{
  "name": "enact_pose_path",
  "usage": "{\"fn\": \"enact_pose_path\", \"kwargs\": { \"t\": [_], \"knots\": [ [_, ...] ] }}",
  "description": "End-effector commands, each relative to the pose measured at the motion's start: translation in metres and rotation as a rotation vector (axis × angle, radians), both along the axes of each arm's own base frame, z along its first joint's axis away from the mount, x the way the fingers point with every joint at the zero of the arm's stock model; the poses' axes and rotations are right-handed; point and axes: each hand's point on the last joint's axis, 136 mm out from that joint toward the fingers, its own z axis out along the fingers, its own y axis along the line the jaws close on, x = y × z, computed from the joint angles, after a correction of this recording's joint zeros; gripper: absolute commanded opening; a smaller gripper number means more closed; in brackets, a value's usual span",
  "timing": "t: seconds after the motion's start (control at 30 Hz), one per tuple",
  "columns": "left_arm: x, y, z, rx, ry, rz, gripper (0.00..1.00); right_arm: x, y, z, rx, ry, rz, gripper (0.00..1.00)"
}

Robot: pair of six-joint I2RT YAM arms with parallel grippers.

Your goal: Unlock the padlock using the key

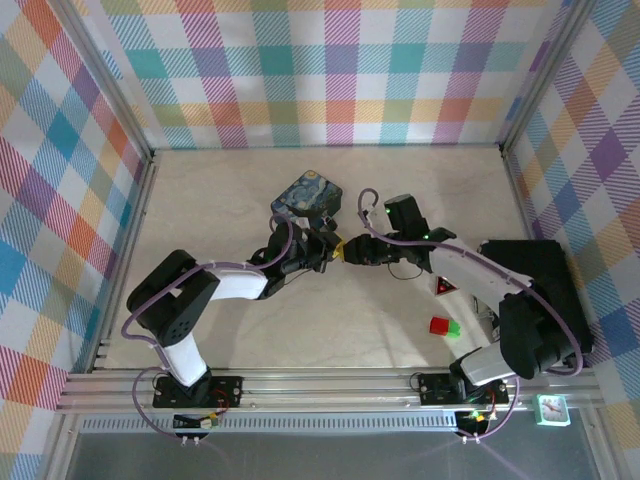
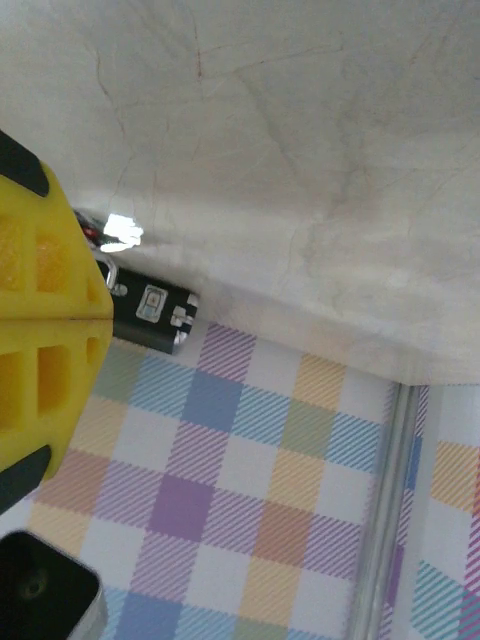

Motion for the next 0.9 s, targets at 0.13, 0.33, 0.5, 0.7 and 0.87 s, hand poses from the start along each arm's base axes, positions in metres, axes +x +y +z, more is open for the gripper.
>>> {"fn": "enact_pose_path", "kwargs": {
  "t": [0.13,0.33,0.5,0.7,0.87],
  "knots": [
    [-0.003,0.006,0.056,0.285,-0.399,-0.122,0.00,-0.001,-0.006,0.037,0.085,-0.118,-0.020,0.51],
    [-0.009,0.002,0.085,0.359,-0.675,-0.193,0.00,0.002,0.000,0.046,0.185,-0.157,-0.026,0.47],
    [-0.013,0.005,0.090,0.369,-0.743,-0.191,0.00,0.005,-0.002,0.059,0.251,-0.238,-0.046,0.44],
    [-0.021,-0.001,0.099,0.337,-0.808,-0.234,0.00,0.005,0.003,0.062,0.280,-0.269,-0.016,0.44],
    [-0.023,-0.002,0.100,0.319,-0.784,-0.244,0.00,0.006,0.006,0.061,0.295,-0.271,-0.002,0.42]
  ]
}}
